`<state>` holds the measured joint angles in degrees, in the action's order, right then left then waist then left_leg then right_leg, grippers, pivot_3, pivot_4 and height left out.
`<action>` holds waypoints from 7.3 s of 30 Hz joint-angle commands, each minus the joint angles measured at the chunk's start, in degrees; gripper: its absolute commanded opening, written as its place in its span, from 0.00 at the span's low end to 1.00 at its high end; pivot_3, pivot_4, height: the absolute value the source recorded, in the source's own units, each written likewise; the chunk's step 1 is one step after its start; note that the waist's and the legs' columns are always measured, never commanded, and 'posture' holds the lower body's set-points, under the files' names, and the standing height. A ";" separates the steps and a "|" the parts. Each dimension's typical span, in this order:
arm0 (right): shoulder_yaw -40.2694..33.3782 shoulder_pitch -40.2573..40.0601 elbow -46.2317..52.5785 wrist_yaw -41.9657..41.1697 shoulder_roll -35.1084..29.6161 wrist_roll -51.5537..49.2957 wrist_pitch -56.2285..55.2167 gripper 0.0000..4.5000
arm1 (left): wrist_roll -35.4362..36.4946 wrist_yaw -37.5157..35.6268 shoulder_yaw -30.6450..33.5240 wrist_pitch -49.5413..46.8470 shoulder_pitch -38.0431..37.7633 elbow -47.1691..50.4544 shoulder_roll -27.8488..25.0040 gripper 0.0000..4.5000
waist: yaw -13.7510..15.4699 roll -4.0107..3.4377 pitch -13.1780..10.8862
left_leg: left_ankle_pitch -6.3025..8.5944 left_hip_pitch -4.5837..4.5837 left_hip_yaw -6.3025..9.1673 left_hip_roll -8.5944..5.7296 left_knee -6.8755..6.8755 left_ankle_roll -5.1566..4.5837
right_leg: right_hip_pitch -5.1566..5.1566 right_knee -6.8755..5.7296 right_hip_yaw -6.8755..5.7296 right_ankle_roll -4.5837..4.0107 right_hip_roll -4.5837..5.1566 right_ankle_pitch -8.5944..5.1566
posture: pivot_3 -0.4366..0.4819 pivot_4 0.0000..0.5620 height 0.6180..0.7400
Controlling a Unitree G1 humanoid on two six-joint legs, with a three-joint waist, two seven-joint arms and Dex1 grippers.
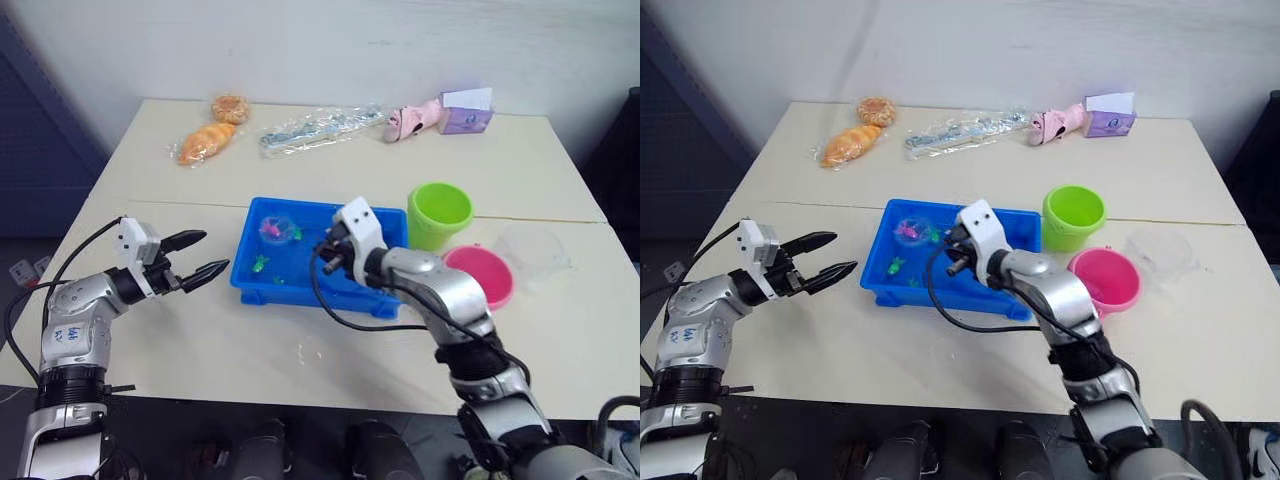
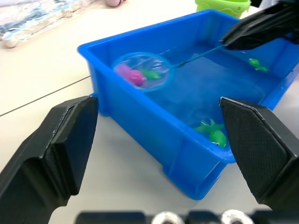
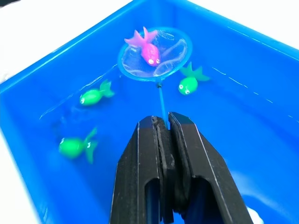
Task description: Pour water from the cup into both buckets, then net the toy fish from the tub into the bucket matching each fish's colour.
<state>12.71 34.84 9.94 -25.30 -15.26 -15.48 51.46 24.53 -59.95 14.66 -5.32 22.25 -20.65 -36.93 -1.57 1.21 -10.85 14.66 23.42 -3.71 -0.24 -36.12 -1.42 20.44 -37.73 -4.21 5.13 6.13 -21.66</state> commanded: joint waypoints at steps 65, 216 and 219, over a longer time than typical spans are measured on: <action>-50.71 -70.15 16.27 3.82 -14.15 37.94 -77.54 0.00 | -0.95 -14.04 -17.27 -1.75 19.85 1.62 16.36 0.99 | 1.67 -0.01 0.02 | -0.05 -0.38 0.07 0.06 -0.07 0.07 | -0.78 0.90 0.00 0.19 -0.33 0.08 | 0.48 0.27 1.00; -45.10 -17.46 25.42 -10.89 -26.46 -5.03 10.36 0.00 | 6.45 0.32 -9.45 -11.87 15.17 8.88 14.46 0.99 | 1.56 -0.05 0.01 | 0.30 -0.12 0.24 0.15 -0.83 -0.19 | -0.87 0.76 -0.21 0.13 -0.23 0.06 | 0.48 0.27 1.00; -43.04 -17.81 20.77 -9.36 -28.19 -2.12 2.51 0.00 | 5.84 0.47 -10.35 -11.37 15.65 8.63 16.14 0.99 | 1.39 -0.05 0.01 | 0.29 -0.13 0.18 0.13 -0.82 -0.18 | -0.87 0.77 -0.18 0.13 -0.24 0.07 | 0.48 0.27 1.00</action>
<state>-30.32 16.97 32.11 -35.71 -42.13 -19.84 59.90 29.46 -59.58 4.17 -17.26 37.10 -13.68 -21.43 -0.18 1.15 -10.84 14.95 23.29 -3.55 -0.11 -36.92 -1.59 19.59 -36.97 -4.38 5.26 5.89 -21.59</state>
